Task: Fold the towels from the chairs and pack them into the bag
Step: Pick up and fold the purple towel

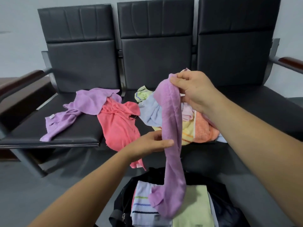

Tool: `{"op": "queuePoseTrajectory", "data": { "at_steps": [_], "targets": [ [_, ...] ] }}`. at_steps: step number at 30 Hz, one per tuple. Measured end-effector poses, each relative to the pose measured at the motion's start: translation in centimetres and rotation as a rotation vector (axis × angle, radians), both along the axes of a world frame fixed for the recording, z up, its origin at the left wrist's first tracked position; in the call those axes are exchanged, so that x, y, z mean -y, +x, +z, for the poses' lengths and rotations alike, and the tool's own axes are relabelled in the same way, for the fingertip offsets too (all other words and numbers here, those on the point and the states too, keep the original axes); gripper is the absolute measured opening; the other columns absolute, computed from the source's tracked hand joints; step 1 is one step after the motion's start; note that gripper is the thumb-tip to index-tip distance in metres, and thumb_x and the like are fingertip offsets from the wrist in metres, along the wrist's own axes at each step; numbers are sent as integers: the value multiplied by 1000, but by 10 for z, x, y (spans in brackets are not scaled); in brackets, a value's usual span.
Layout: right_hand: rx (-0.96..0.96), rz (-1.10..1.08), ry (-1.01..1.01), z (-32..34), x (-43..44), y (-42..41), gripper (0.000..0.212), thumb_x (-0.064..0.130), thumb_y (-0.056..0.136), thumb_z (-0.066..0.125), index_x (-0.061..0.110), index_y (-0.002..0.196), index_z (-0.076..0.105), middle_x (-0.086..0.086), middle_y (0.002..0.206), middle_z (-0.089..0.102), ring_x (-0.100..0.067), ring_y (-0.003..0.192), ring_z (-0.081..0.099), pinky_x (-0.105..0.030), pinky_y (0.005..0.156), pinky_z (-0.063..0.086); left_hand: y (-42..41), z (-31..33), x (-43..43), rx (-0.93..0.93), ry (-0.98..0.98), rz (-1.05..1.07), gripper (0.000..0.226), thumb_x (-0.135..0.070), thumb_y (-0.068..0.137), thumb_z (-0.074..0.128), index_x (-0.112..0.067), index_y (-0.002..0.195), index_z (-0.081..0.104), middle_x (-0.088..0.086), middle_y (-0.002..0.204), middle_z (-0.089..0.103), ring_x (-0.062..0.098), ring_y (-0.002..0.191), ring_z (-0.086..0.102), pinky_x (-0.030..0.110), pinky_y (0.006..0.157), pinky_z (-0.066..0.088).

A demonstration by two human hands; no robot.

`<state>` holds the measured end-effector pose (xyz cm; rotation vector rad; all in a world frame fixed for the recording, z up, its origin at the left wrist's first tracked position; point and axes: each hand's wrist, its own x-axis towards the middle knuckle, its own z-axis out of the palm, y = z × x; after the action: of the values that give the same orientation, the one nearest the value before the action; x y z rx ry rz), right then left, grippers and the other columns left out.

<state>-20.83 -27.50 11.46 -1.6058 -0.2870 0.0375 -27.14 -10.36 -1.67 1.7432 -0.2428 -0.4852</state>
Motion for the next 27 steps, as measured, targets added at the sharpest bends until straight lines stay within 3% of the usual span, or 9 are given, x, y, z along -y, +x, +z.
{"op": "queuePoseTrajectory", "data": {
  "at_steps": [6, 11, 13, 15, 17, 19, 23, 25, 27],
  "targets": [
    [68, -125, -83, -13, 4, 23, 16, 17, 99, 66, 4, 102, 74, -10, 95, 69, -20, 85, 65, -49, 83, 60, 15, -19, -2, -16, 34, 208, 29, -20, 85, 80, -6, 109, 73, 7, 106, 77, 24, 101, 72, 40, 95, 57],
    [-84, -244, -109, -51, 26, 48, 8, 2, 95, 66, 10, 95, 69, -9, 92, 68, -18, 77, 65, -43, 65, 59, 16, 7, 0, -192, -570, 234, 44, -13, 83, 66, 3, 124, 65, 27, 125, 64, 35, 112, 64, 47, 103, 50],
    [-334, -135, -15, -68, 31, 43, 26, -5, 92, 67, 6, 115, 62, -16, 105, 70, -20, 81, 68, -36, 60, 59, 14, 18, 4, -229, -742, 256, 37, -17, 86, 61, 1, 118, 68, 24, 114, 70, 32, 101, 70, 42, 91, 58],
    [-532, 18, 90, -82, 33, 35, 27, 0, 89, 69, 7, 115, 60, -19, 115, 70, -22, 91, 68, -35, 70, 59, 13, 23, 6, -218, -870, 270, 39, -23, 88, 52, -3, 121, 62, 19, 102, 73, 29, 92, 72, 37, 80, 60],
    [-627, 147, 157, -96, 35, 27, 30, 18, 83, 75, 8, 111, 70, -18, 122, 69, -24, 100, 61, -39, 87, 56, 14, 26, 7, -179, -948, 311, 35, -24, 92, 46, -10, 120, 62, 15, 103, 73, 27, 94, 72, 37, 81, 60],
    [-725, 225, 266, -109, 38, 22, 43, 35, 83, 77, 12, 118, 69, -12, 112, 62, -25, 99, 58, -45, 100, 52, 16, 26, 7, -152, -1002, 370, 37, -24, 98, 42, -13, 101, 76, 12, 101, 74, 24, 93, 73, 36, 83, 60],
    [-704, 396, 186, -122, 47, 13, 49, 55, 80, 78, 17, 108, 67, -10, 100, 58, -28, 97, 58, -45, 93, 52, 17, 31, 9, -128, -1040, 383, 55, -29, 105, 38, -9, 80, 82, 8, 89, 77, 19, 84, 75, 31, 81, 60],
    [-663, 462, 146, -119, 53, 8, 62, 54, 66, 90, 12, 108, 71, -13, 103, 66, -31, 99, 63, -45, 90, 53, 19, 34, 3, -119, -1052, 400, 49, -29, 102, 42, -7, 84, 81, 9, 91, 76, 21, 86, 75, 32, 81, 60],
    [-599, 498, 132, -114, 57, 5, 70, 40, 71, 90, 1, 124, 67, -18, 119, 69, -34, 111, 65, -47, 98, 54, 22, 34, -4, -129, -1081, 405, 39, -31, 96, 51, -4, 99, 79, 12, 102, 75, 24, 97, 73, 34, 88, 59]
  ]
}}
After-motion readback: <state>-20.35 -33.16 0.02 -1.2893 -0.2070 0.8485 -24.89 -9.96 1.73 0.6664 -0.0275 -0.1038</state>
